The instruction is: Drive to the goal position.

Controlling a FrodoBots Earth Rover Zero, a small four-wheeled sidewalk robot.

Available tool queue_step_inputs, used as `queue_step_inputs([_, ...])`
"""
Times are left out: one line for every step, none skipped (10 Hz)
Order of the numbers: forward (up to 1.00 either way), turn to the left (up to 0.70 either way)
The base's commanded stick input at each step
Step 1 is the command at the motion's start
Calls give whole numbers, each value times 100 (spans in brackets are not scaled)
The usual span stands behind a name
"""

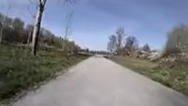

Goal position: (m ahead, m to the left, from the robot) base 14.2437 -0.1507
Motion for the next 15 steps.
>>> queue_step_inputs([85,0])
queue_step_inputs([85,0])
queue_step_inputs([85,0])
queue_step_inputs([85,0])
queue_step_inputs([85,0])
queue_step_inputs([85,-10])
queue_step_inputs([85,-34])
queue_step_inputs([85,-34])
queue_step_inputs([85,-34])
queue_step_inputs([85,-34])
queue_step_inputs([85,-34])
queue_step_inputs([85,-34])
queue_step_inputs([85,-10])
queue_step_inputs([85,0])
queue_step_inputs([85,0])
